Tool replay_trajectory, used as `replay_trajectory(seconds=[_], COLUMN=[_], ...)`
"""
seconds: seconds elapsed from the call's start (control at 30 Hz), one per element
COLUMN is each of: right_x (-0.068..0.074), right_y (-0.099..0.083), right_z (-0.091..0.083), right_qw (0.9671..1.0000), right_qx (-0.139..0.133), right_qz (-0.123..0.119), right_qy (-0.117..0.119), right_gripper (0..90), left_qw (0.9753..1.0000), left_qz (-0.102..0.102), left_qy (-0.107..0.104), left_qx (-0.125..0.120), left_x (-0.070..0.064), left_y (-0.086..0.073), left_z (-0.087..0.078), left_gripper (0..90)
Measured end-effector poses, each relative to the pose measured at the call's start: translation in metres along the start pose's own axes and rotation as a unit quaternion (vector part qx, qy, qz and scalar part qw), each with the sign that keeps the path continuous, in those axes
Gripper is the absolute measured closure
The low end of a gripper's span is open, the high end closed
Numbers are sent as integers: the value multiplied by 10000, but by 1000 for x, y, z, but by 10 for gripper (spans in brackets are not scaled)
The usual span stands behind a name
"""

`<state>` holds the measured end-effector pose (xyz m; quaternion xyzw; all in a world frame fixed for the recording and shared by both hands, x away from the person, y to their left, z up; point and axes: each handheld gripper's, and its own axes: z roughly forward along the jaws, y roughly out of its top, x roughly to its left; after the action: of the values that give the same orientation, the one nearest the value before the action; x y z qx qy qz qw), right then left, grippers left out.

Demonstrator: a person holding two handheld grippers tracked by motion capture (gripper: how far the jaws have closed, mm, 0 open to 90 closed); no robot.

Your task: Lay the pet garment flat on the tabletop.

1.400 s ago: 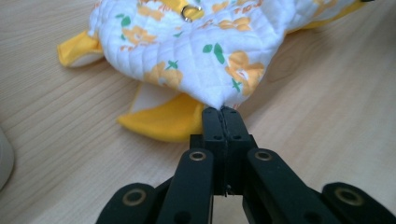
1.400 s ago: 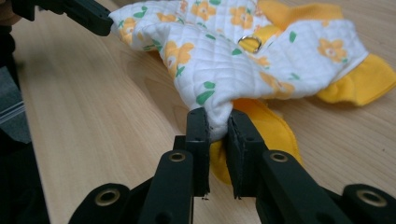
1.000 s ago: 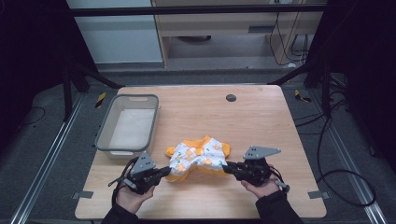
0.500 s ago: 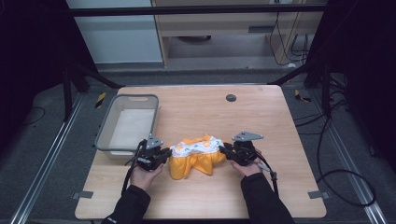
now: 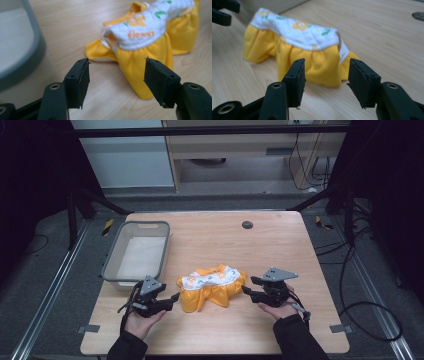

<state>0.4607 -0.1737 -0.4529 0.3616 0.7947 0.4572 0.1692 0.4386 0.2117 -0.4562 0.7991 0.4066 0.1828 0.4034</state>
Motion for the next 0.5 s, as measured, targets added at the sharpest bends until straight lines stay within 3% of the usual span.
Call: replay_trajectory(seconds=[0.1, 0.2, 0.4, 0.5], right_x=[-3, -6, -4, -4], right_y=[-9, -14, -18, -18], right_z=[7, 16, 34, 41], right_qw=[9999, 9997, 9994, 9992], right_qx=[130, 222, 354, 377], right_qz=[-20, 119, 3, -7], right_qy=[-72, -59, 49, 116], right_gripper=[477, 504, 501, 518], left_qw=[9998, 9994, 9986, 9979], left_qz=[102, 166, 231, 211], left_qy=[-74, -85, -196, -372], left_qx=[161, 301, 442, 482], left_x=[-7, -11, -12, -11], left_y=[-7, -12, -14, -14], left_z=[4, 12, 27, 32], left_gripper=[357, 363, 404, 426])
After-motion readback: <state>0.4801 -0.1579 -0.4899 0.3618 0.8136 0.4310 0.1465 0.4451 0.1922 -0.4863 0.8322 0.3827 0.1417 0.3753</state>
